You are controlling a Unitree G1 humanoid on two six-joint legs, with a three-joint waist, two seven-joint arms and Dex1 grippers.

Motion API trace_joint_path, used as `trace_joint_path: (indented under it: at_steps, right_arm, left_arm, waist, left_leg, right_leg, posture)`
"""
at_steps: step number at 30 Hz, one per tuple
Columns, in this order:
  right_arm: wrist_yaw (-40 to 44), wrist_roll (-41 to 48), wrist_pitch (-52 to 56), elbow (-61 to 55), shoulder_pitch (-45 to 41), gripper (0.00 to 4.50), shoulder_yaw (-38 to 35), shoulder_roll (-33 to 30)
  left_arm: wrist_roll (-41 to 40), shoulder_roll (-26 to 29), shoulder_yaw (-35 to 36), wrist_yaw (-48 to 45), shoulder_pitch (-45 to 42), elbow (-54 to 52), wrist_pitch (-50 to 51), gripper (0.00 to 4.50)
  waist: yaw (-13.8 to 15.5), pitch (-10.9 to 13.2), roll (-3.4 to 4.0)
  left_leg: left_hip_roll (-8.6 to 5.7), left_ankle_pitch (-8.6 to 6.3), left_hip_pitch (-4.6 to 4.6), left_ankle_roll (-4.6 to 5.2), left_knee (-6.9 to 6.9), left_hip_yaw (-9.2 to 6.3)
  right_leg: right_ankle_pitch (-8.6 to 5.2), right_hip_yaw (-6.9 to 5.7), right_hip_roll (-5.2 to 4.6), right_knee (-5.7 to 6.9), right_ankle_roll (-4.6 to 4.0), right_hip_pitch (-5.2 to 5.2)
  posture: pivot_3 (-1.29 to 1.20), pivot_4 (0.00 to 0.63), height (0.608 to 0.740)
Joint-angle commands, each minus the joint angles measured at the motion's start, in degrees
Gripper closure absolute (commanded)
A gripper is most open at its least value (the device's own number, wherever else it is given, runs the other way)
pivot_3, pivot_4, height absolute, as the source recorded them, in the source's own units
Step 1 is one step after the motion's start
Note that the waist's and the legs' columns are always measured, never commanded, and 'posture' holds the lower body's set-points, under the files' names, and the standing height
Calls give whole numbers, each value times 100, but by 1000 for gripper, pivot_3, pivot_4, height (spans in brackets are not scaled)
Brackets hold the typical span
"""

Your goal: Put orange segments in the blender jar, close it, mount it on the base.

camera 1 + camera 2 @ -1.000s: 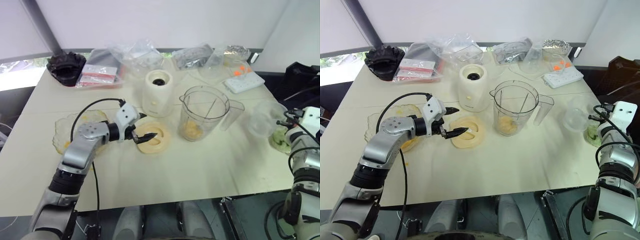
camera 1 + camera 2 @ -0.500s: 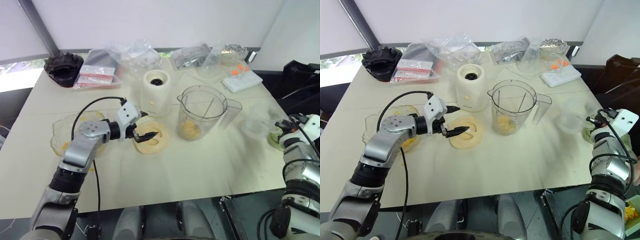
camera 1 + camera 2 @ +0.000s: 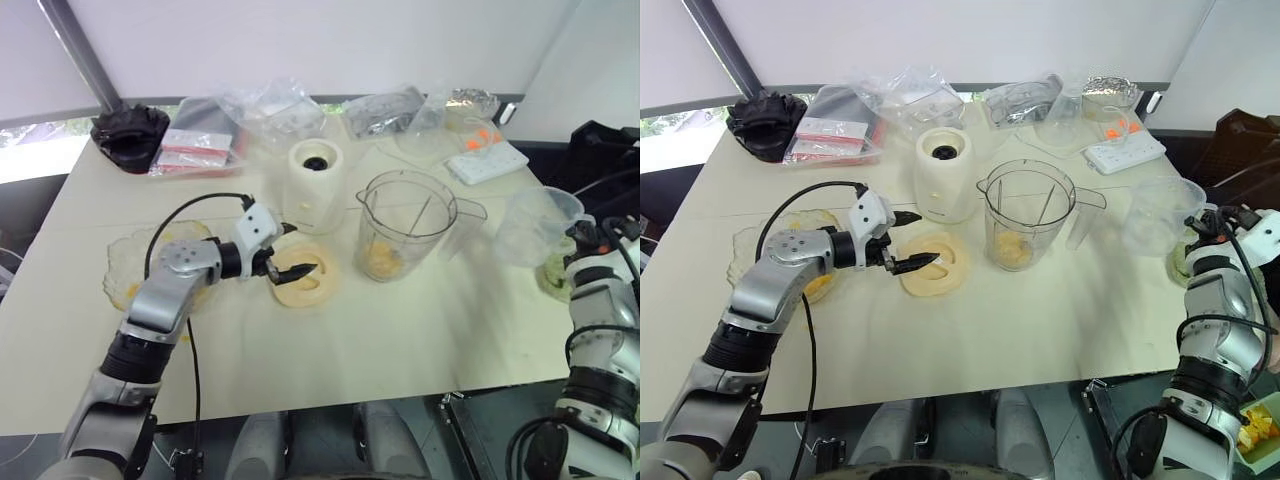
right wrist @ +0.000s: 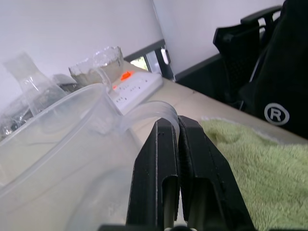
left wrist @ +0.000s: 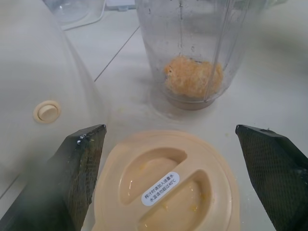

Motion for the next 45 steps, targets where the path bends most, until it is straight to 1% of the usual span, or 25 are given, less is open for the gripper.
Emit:
trace_joint_path:
  at_steps: [1, 6, 9, 14, 22, 26, 29, 38, 45]
  right_arm:
    - [-69, 208, 105, -773, -48, 4474, -167, -148]
    - [-32, 361, 851, -1896, -136, 4474, -28, -702]
    - [-31, 478, 1255, -2361, -247, 4474, 37, -993]
    - [107, 564, 1771, -2913, -433, 4474, 133, -1512]
    - [496, 317, 2232, -3598, -430, 4474, 367, -2362]
    - [583, 235, 2370, -3844, -464, 4474, 449, -2534]
    - [665, 46, 2391, -4033, -424, 4474, 573, -2656]
    - [786, -524, 2302, -4302, -456, 4474, 1087, -2629]
    - [1016, -1092, 2037, -4344, -481, 4474, 1503, -2654]
  left_arm:
    - [-46, 8, 8, -14, -87, -115, -122, 0]
    - [-51, 13, 17, -62, -122, -68, -142, 0]
    - [-52, -1, 17, -98, -161, -7, -192, 0]
    - [-111, -75, 42, -159, -227, 124, -329, 0]
    - [-645, -303, 314, -324, -401, 187, -324, 0]
    - [-908, -377, 404, -388, -503, 192, -257, 0]
    - [-939, -369, 395, -388, -539, 214, -253, 0]
    - [-894, -411, 321, -359, -655, 364, -364, 0]
    - [-882, -389, 301, -323, -644, 319, -360, 0]
  waist:
    - [-2, 0, 0]
    - [6, 9, 24]
    - [9, 9, 23]
    - [17, 9, 22]
    - [38, 10, 21]
    - [37, 11, 19]
    - [36, 11, 19]
    - [40, 10, 19]
    - [41, 10, 19]
  left_leg:
    - [0, 0, 0, 0, 0, 0]
    - [1, 0, -4, 0, -3, 1]
    - [0, 0, -5, 0, -5, 3]
    - [1, 0, -5, 0, -5, 4]
    - [4, 0, -15, 0, -8, 4]
    - [4, 0, -16, 0, -10, 4]
    - [4, 0, -16, 0, -10, 4]
    - [-1, 0, -16, 0, -60, 10]
    - [-2, 0, -16, 0, -76, 12]
  right_leg:
    - [0, 0, 0, 0, 0, -1]
    - [0, 5, -2, 0, 0, -10]
    - [-1, 4, -2, 0, 0, -12]
    - [-2, 3, -2, 0, -2, -12]
    - [-2, 3, -8, -10, -1, -17]
    - [-2, 2, -6, -17, -2, -17]
    - [-2, 2, -7, -20, -2, -17]
    - [2, 3, -7, -72, -3, -17]
    - [1, 0, -4, -79, 0, -18]
  posture:
    - [0, 150, 740]
    - [0, 150, 740]
    - [0, 150, 740]
    - [0, 150, 740]
    - [0, 150, 740]
    - [0, 150, 740]
    - [0, 150, 740]
    - [0, 150, 740]
    - [0, 150, 740]
